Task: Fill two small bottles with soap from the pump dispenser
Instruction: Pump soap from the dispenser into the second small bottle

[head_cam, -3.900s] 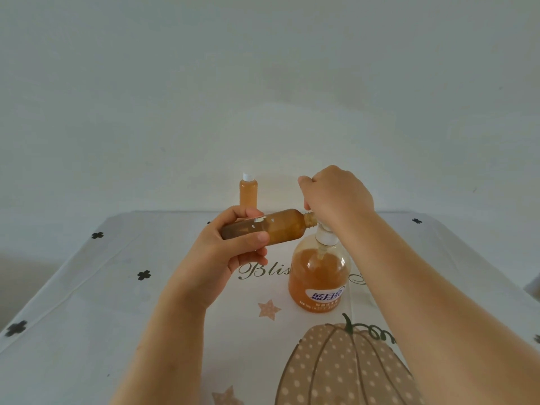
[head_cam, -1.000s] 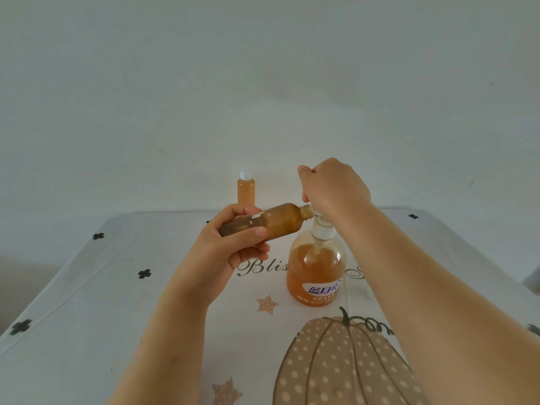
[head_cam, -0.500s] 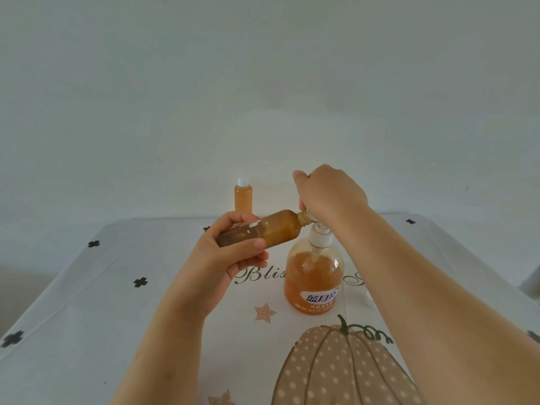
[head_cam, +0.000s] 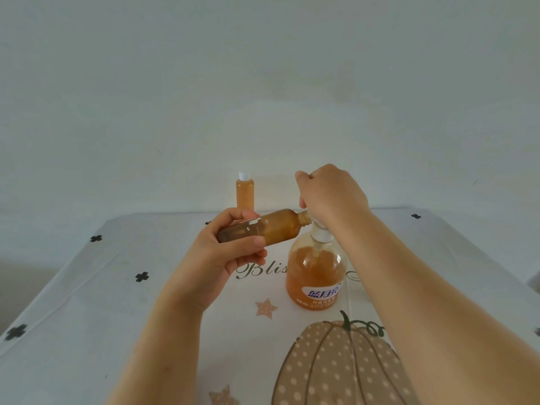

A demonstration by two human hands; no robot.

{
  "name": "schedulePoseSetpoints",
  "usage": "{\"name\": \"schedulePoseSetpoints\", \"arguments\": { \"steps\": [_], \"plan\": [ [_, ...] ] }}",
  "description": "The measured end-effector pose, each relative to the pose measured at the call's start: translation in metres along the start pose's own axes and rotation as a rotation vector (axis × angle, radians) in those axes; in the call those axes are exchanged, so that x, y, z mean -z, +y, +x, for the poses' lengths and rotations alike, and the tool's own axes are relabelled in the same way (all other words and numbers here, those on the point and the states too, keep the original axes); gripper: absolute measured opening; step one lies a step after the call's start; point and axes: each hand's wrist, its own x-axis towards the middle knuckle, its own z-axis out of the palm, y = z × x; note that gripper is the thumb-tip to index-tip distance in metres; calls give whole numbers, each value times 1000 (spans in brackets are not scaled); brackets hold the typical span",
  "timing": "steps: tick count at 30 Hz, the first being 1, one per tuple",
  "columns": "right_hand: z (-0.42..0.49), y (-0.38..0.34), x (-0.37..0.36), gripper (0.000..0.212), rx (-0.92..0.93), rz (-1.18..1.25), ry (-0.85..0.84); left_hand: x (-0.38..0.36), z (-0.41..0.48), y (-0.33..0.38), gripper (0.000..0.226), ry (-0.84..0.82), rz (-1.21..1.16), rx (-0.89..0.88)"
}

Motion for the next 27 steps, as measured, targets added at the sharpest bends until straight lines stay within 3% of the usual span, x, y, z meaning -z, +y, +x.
{"name": "schedulePoseSetpoints", "arguments": {
  "steps": [12,19,27],
  "plan": [
    [0,-11,16,46,26,-138,-7,-8,-7,4,36,46,-30,-62],
    [-2,-9,13,46,28,-77,-13,-9,-7,6,31,27,-3,-49],
    [0,-1,1,46,40,-74,17,-3,-2,3,44,45,14,-4]
  ]
}}
